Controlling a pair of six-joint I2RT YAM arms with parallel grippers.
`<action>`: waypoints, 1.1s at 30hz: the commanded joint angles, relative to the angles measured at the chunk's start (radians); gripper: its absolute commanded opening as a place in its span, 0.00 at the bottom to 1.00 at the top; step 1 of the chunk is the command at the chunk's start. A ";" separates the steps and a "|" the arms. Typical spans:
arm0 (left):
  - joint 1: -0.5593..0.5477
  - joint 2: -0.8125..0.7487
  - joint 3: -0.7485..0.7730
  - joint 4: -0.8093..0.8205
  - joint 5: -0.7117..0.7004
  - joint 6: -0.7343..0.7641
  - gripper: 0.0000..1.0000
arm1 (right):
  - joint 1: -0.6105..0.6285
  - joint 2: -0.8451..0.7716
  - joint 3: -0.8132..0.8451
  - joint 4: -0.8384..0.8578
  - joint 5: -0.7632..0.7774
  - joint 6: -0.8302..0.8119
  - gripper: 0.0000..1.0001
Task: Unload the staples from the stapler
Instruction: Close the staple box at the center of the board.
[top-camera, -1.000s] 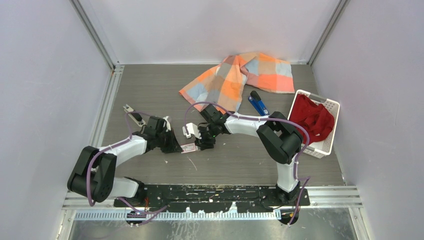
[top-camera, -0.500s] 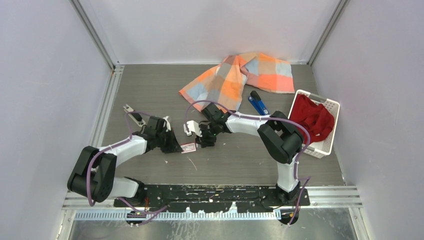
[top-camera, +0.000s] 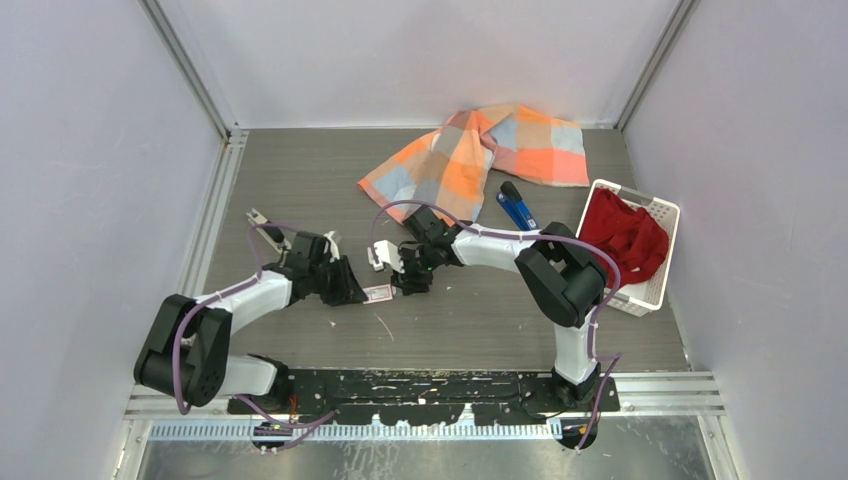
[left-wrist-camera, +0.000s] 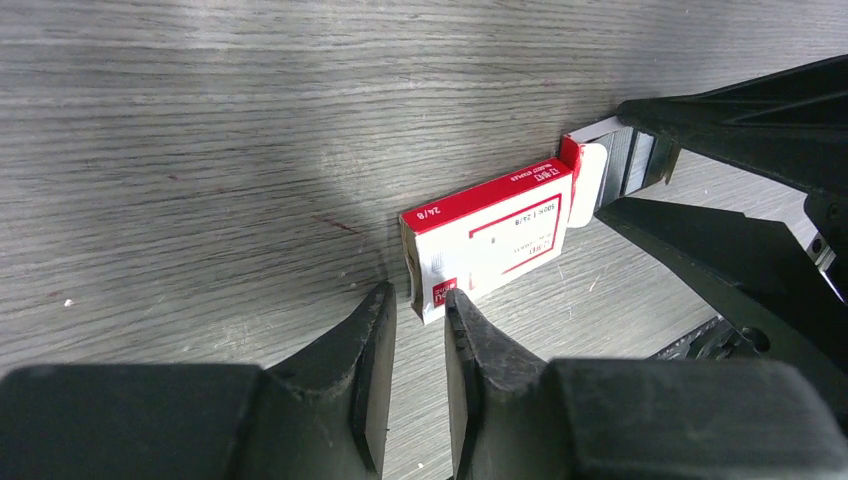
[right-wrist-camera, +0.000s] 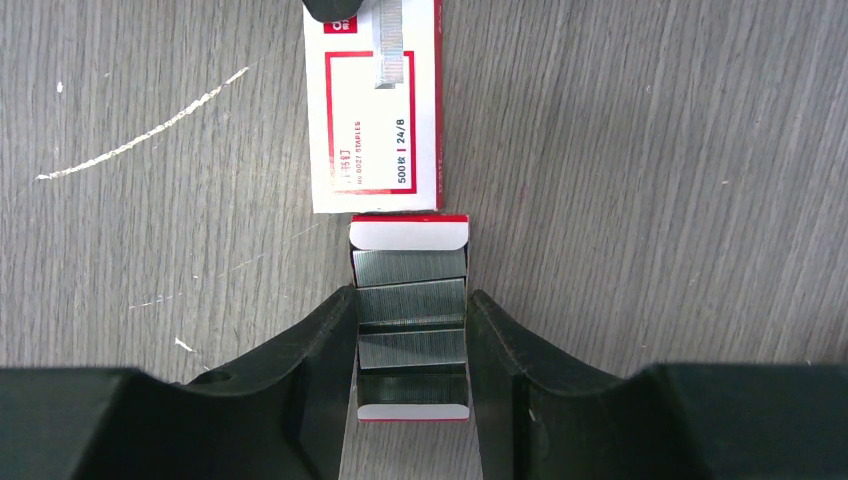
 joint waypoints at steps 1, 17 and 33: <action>0.008 -0.026 -0.002 0.032 0.024 -0.010 0.26 | -0.009 0.019 -0.032 -0.034 0.051 -0.007 0.41; 0.009 -0.003 -0.010 0.079 0.077 -0.032 0.22 | -0.008 0.030 -0.019 -0.045 0.008 0.021 0.41; 0.009 0.023 -0.025 0.114 0.085 -0.039 0.22 | -0.002 0.025 0.003 -0.079 -0.024 0.025 0.41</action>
